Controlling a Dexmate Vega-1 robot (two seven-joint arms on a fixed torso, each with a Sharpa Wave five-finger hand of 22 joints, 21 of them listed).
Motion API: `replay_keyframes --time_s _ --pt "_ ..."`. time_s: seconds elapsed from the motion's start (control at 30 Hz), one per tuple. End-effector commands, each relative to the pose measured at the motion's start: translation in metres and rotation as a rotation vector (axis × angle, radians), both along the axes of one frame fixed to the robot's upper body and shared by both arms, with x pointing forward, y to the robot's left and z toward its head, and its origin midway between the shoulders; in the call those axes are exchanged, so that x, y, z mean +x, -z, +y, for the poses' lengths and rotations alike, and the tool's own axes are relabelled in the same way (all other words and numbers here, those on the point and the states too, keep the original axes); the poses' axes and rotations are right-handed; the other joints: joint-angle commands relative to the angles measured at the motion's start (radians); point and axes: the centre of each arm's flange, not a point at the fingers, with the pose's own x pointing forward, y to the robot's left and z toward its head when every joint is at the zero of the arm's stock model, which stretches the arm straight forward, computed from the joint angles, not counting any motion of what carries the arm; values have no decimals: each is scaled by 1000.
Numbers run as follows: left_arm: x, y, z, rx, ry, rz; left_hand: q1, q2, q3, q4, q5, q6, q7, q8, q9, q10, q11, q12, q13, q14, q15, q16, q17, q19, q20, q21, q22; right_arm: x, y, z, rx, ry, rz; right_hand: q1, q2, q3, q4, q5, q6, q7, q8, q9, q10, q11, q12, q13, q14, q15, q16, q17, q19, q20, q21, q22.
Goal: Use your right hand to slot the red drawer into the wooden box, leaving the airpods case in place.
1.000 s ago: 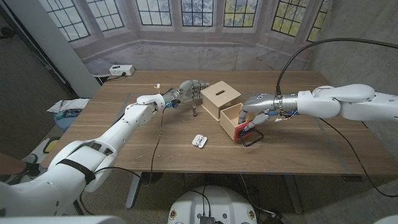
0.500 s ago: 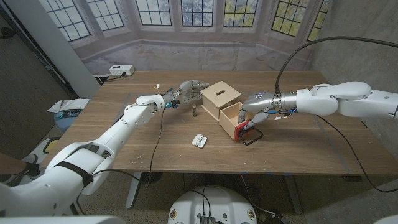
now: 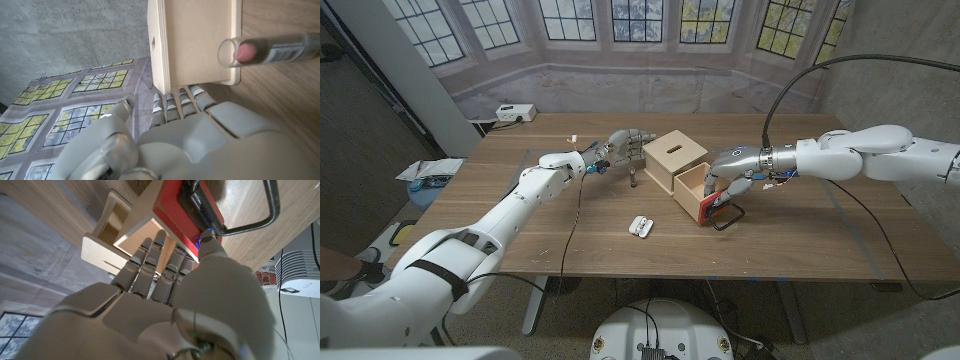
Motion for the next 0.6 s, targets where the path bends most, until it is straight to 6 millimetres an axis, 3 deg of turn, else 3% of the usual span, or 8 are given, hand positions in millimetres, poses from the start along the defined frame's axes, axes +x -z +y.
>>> replay_keyframes --time_s 0.03,0.6 --pt "-2 2 -3 5 -7 9 -6 0 5 -1 2 -4 -5 2 2 8 1 -2 3 8 -3 0 1 0 6 -4 5 10 -2 -6 -17 -18 0 8 16 -2 2 8 52 -53 1 4 34 -25 5 5 12 -151 -1 4 7 -76 -5 4" --pt "-3 4 -8 9 -11 21 -9 0 6 -1 2 -5 -6 2 2 8 3 -3 3 10 -3 0 1 0 6 -4 5 21 -8 -12 -40 -36 -3 6 17 -4 3 9 52 -51 0 4 35 -25 3 6 15 -150 -5 3 8 -75 -5 4"
